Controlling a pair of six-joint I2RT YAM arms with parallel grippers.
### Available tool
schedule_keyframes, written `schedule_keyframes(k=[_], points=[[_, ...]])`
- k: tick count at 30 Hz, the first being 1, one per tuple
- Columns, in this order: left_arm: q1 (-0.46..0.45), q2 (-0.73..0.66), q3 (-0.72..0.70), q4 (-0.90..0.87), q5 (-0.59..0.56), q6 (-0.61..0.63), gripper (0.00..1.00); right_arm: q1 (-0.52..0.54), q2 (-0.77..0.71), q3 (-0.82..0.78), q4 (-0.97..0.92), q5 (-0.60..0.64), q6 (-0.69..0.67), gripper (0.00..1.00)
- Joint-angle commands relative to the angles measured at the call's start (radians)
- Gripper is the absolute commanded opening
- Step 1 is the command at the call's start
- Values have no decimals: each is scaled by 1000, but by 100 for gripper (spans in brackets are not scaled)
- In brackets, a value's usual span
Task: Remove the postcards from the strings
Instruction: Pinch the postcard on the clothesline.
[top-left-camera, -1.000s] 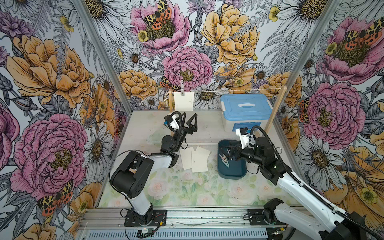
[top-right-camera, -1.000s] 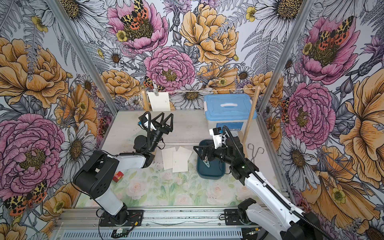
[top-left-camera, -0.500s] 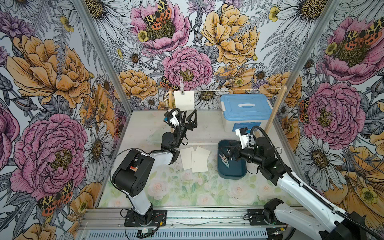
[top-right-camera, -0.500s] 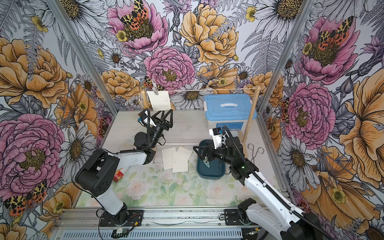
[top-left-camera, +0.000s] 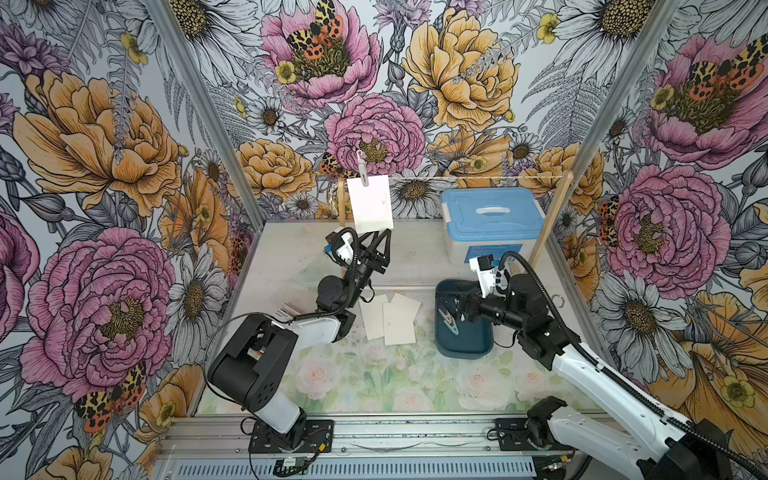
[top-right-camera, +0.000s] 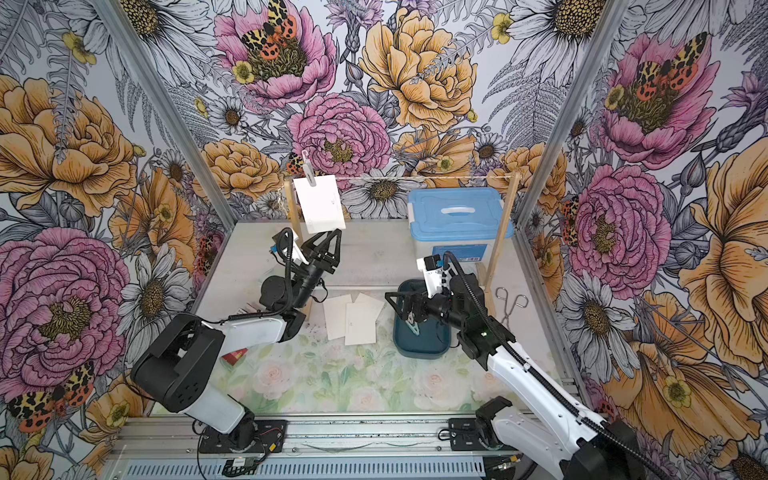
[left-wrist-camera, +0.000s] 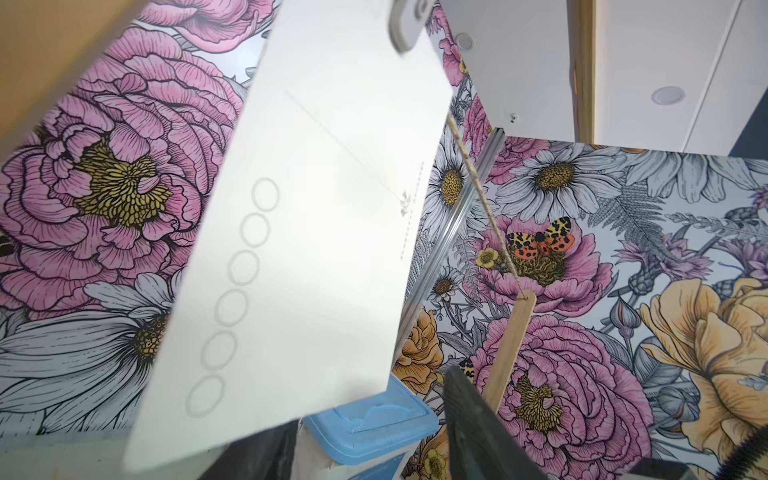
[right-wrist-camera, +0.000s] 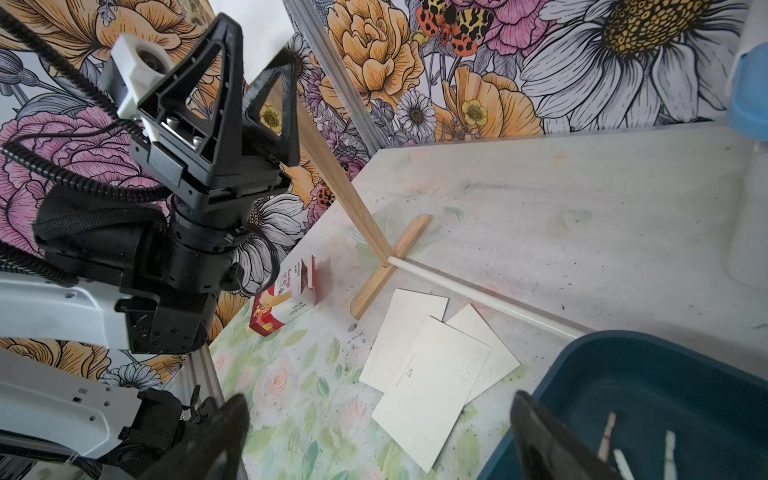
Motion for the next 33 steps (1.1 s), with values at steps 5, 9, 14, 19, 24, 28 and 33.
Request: schedule_keyframes(k=[5,9,14,19,24,28,33], points=[[23,-73,-56,59,55,-25,36,13,15,4,39,-13,-1,96],[22,-98,-78,59,59,-29,30,18,26,10,42,-13,1,96],[28,-128,-97,59,62,-34,20,24,34,28,38,-13,-4,96],[44,-136,-101,59,80,-55,15,31,44,73,8,-13,-25,96],[67,-134,-101,59,82,-89,7,41,69,118,-12,-20,-43,96],[81,-130,-98,58,98,-120,2,46,84,175,-24,-35,-64,96],[99,-104,-93,59,114,-184,0,46,133,326,-48,-77,-108,95]])
